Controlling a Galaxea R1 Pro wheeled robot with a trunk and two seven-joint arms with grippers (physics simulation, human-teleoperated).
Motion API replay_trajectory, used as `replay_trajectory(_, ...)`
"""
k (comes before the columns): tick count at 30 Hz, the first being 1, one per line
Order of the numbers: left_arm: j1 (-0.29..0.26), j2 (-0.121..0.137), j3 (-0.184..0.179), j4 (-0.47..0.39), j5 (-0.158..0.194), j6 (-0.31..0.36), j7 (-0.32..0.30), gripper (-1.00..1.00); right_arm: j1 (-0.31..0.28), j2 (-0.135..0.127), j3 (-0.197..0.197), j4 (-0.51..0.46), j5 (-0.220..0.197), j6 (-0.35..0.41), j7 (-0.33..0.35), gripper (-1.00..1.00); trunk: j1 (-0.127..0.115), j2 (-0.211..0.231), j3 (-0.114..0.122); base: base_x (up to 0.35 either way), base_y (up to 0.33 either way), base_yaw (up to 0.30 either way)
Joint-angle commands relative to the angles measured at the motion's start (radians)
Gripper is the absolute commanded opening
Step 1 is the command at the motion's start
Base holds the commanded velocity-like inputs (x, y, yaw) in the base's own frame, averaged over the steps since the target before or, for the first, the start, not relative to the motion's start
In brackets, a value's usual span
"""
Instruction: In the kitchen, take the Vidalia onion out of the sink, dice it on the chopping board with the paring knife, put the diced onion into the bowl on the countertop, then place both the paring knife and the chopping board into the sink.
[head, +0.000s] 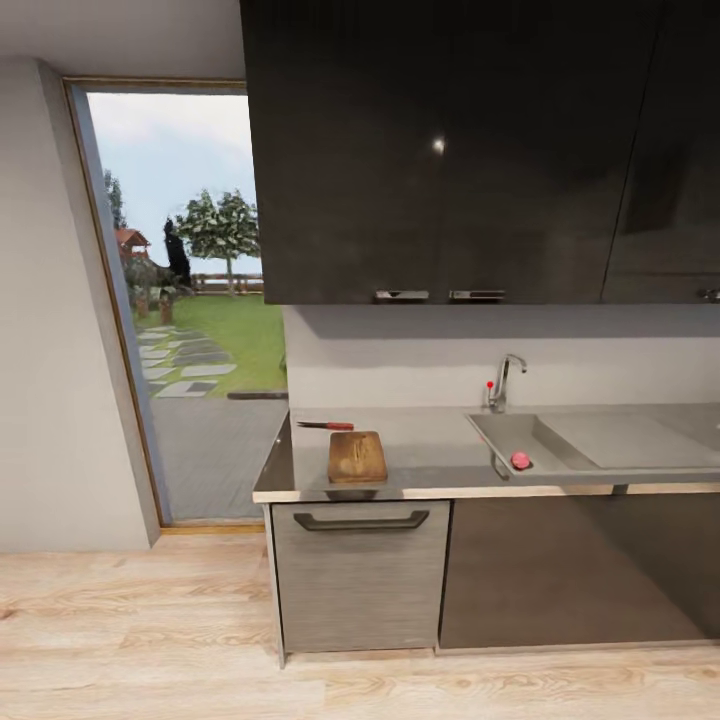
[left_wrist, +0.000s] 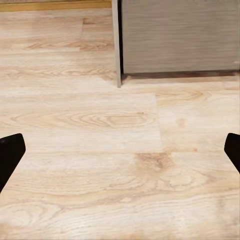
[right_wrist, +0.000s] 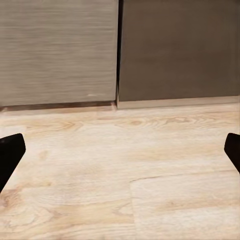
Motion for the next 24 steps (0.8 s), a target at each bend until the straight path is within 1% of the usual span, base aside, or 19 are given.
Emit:
replay_trajectory(1, 0.001, 0.0, 0.0, -0.001, 0.001, -0.001, 0.001, 1.0, 0.0, 0.0, 0.0, 0.001, 0.001, -0.003, -0.004, 1.0, -0.004, 0.007, 0.003, 0.0, 0.0, 0.0)
replay_trajectory(24, 0.001, 0.0, 0.0, -0.002, 0.001, -0.001, 0.001, 1.0, 0.0, 0.0, 0.002, 0.001, 0.001, -0.003, -0.004, 1.0, -0.092, 0.168, 0.075, 0.0, 0.0, 0.0)
